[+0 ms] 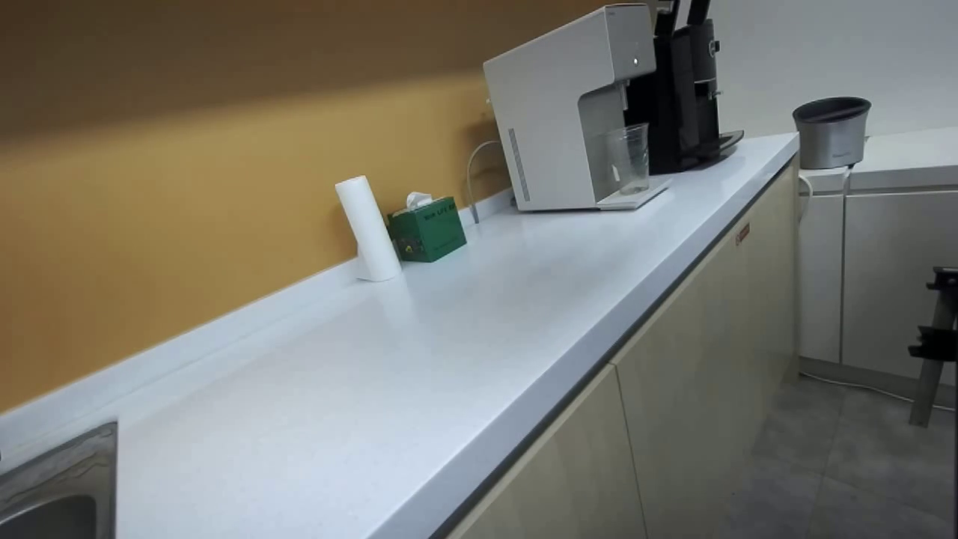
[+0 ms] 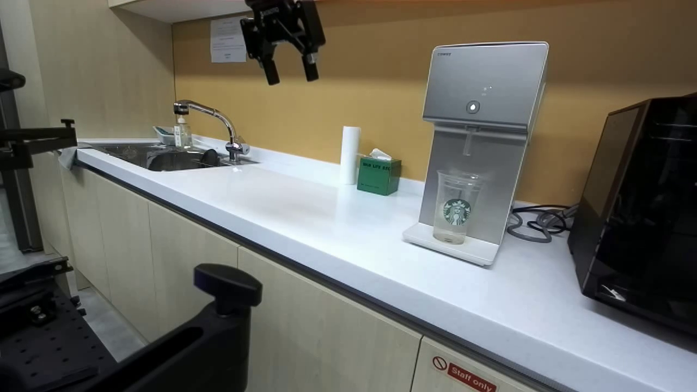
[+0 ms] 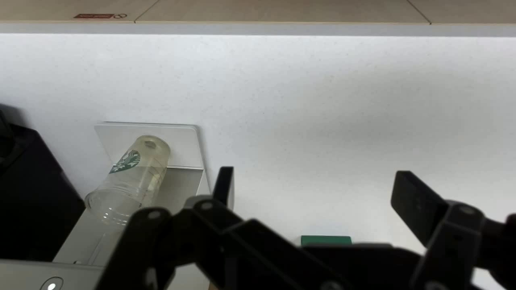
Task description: Press one button on the coffeemaker.
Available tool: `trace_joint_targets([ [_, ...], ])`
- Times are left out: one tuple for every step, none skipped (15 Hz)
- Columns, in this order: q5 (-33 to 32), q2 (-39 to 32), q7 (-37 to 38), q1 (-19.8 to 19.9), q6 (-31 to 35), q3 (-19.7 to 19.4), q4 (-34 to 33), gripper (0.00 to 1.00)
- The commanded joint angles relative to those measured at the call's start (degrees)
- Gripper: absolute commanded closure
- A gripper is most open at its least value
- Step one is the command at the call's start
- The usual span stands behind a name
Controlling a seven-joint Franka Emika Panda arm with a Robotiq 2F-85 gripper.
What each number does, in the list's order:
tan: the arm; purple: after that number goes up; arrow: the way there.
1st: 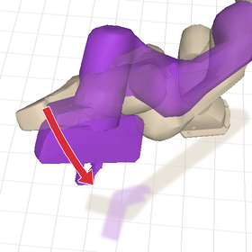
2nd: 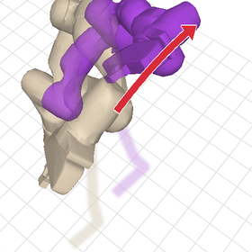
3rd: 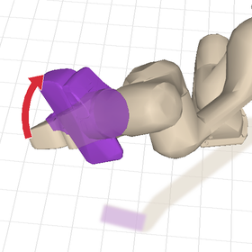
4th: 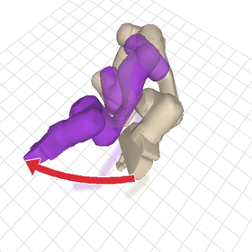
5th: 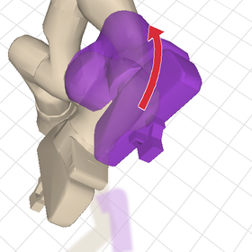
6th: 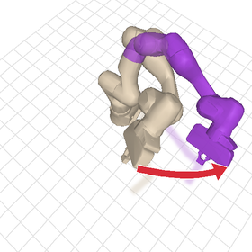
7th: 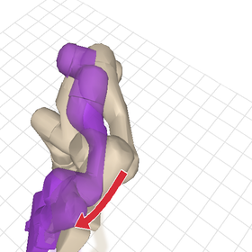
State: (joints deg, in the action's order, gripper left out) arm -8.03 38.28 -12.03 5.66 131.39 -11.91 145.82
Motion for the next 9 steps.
trace_joint_targets([
  [0.91,-4.60,-0.97,1.65,3.39,-2.13,-2.77,0.00],
  [1.09,-6.17,-1.28,2.06,5.07,-2.95,-3.71,0.00],
  [1.38,-7.66,-1.52,2.37,6.77,-3.65,-4.58,0.00],
  [1.36,-9.30,-1.85,2.82,9.24,-4.37,-5.59,0.00],
  [1.85,-10.68,-2.32,2.90,11.26,-5.18,-6.64,0.00],
  [2.23,-12.03,-2.46,3.13,13.34,-5.74,-7.64,0.00],
  [2.86,-13.41,-2.99,3.20,15.69,-6.52,-8.81,0.00],
  [3.82,-14.76,-2.90,3.40,16.72,-7.12,-10.17,0.00],
  [6.35,-14.93,-4.08,2.18,14.81,-8.24,-11.11,0.00],
])
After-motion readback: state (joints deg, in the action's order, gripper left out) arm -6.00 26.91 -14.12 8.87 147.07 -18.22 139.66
